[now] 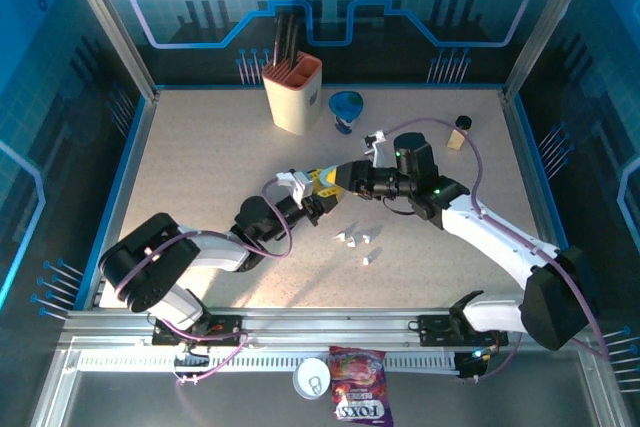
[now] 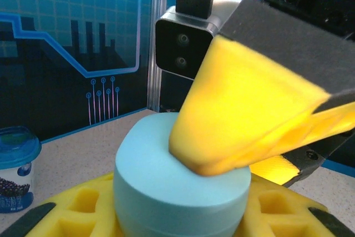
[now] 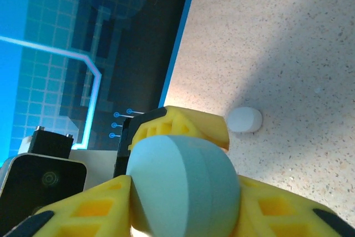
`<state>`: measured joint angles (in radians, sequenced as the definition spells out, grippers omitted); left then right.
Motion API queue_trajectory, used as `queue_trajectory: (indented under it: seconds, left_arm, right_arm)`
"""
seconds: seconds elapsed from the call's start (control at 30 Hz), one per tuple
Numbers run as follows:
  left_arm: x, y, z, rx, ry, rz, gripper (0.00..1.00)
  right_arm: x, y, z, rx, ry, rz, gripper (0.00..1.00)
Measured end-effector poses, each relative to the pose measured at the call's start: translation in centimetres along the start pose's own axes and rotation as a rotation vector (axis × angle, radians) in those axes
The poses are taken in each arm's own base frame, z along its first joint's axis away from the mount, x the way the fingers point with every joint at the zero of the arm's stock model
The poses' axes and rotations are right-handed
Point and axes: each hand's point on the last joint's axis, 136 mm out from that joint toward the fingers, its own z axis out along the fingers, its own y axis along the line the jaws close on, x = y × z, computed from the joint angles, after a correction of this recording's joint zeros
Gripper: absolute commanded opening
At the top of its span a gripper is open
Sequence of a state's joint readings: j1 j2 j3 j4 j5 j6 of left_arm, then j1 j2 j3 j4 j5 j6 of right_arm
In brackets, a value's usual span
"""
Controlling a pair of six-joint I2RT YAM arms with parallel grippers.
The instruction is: Insert wireless bluetooth earbuds into charging case
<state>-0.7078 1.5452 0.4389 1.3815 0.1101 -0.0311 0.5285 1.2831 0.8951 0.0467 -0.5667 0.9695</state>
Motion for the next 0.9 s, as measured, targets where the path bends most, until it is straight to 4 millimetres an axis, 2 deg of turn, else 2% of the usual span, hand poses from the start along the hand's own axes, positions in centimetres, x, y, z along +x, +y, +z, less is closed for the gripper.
queue_trajectory:
  seconds: [0.1,0.17,0.33,0.47,0.57,0.73,0.9]
  left_arm:
    - [-0.3,0.0,0.0,0.0,-0.011,0.002,0.32]
    - [-0.2,0.0,0.0,-0.001,-0.006,0.001,0.36]
    - [-0.1,-0.1,0.0,0.004,-0.002,0.021,0.66]
    - [0.8,-0.1,-0.3,0.002,0.029,0.037,0.8]
    - [1.6,-0.1,-0.8,-0.001,0.061,0.055,0.88]
    - [2.3,-0.2,-1.8,-0.003,0.11,0.081,0.98]
    - [2.4,-0.3,-2.5,-0.003,0.17,0.11,0.99]
  right_arm:
    - [-0.1,0.2,0.0,-0.018,-0.005,0.007,0.17]
    - [0.0,0.0,0.0,-0.024,-0.006,0.012,0.14]
    - [0.0,-1.0,0.0,-0.009,-0.024,0.023,0.1]
    - [-0.5,-2.9,-0.4,0.043,-0.061,0.038,0.09]
    - [-1.0,-5.1,-1.0,0.1,-0.096,0.049,0.09]
    - [-0.7,-10.0,-2.0,0.22,-0.123,0.091,0.09]
    - [-0.1,-15.7,-2.7,0.361,-0.133,0.146,0.1]
